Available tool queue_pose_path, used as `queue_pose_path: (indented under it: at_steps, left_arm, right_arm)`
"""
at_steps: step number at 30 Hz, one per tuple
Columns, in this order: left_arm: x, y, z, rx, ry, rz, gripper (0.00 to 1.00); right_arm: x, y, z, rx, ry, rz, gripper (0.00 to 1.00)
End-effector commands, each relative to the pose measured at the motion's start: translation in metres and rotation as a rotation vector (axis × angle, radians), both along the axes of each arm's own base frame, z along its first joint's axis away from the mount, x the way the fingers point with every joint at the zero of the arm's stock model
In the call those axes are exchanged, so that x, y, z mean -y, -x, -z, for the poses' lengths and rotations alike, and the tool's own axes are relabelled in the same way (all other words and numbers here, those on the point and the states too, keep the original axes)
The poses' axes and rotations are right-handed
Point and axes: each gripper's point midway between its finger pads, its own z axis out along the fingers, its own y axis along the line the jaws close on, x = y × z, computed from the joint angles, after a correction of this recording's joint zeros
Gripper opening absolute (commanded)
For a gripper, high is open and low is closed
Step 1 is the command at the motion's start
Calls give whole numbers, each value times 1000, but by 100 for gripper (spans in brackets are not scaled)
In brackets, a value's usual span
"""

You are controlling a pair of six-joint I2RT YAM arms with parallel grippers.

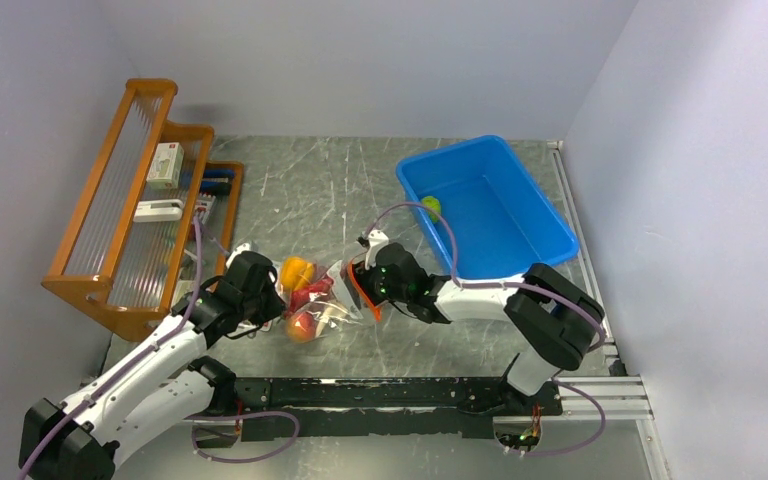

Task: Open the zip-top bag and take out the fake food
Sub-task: Pick up the fake vegetable from the zipper food storage bag.

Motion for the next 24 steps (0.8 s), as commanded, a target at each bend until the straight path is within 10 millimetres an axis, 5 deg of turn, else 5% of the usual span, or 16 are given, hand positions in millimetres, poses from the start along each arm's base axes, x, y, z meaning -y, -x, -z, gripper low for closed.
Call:
queue_pose_path:
  at_steps: [1, 12, 24]
  left_arm:
    - [-4, 0, 1, 4, -10, -9, 7]
    - [-4, 0, -3, 15, 2, -14, 7]
    - [1, -8, -33, 72, -26, 72, 7]
  right_arm:
    - [-13, -7, 1, -33, -7, 13, 63]
    - [1, -8, 37, -135, 97, 120, 43]
    - [21, -1, 15, -97, 53, 157, 36]
